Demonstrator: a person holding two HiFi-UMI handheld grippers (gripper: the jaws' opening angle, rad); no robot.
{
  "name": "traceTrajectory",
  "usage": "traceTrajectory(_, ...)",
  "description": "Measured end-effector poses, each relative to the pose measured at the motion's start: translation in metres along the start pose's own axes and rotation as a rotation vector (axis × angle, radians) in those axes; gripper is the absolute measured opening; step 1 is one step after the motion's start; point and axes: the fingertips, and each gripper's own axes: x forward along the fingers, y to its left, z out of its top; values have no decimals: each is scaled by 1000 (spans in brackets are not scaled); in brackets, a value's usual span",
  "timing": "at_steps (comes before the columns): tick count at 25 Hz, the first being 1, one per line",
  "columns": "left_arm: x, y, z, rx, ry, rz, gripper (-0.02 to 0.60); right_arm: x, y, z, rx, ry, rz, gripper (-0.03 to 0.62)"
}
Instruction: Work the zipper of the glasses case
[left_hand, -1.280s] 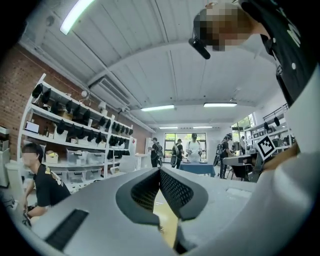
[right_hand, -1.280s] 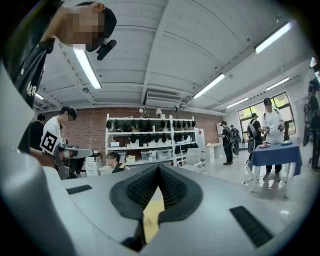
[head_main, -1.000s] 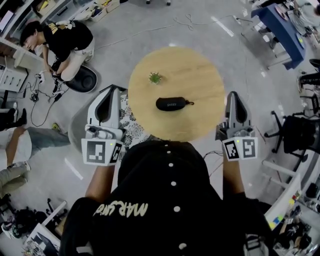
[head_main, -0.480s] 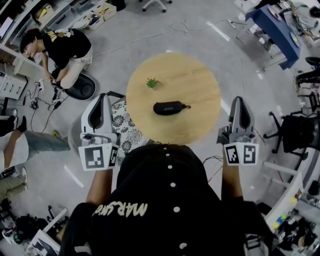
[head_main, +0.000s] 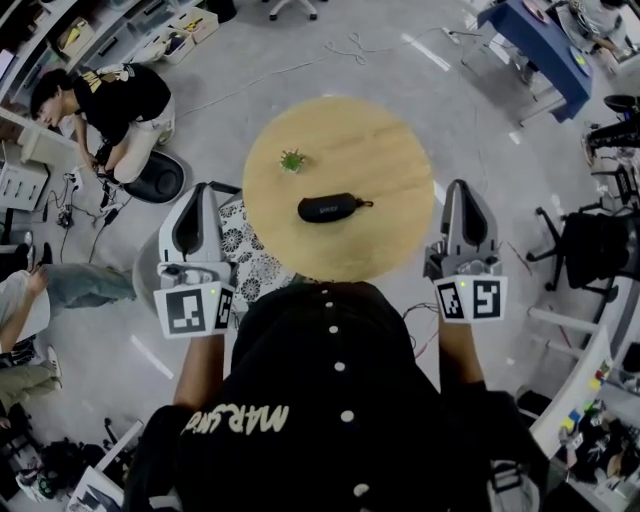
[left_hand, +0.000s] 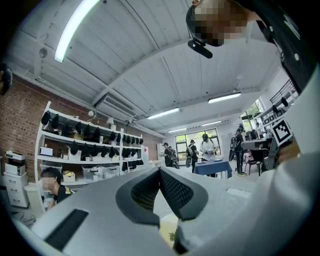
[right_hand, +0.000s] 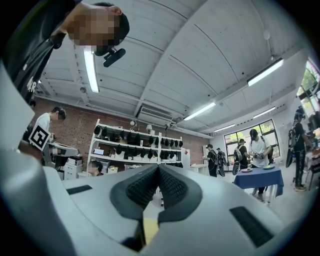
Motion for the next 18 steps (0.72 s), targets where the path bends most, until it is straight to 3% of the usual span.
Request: traceTrajectory(18,-6,-20,-4,35,12,-40,3,-9,3,-9,-16,28,-1,2)
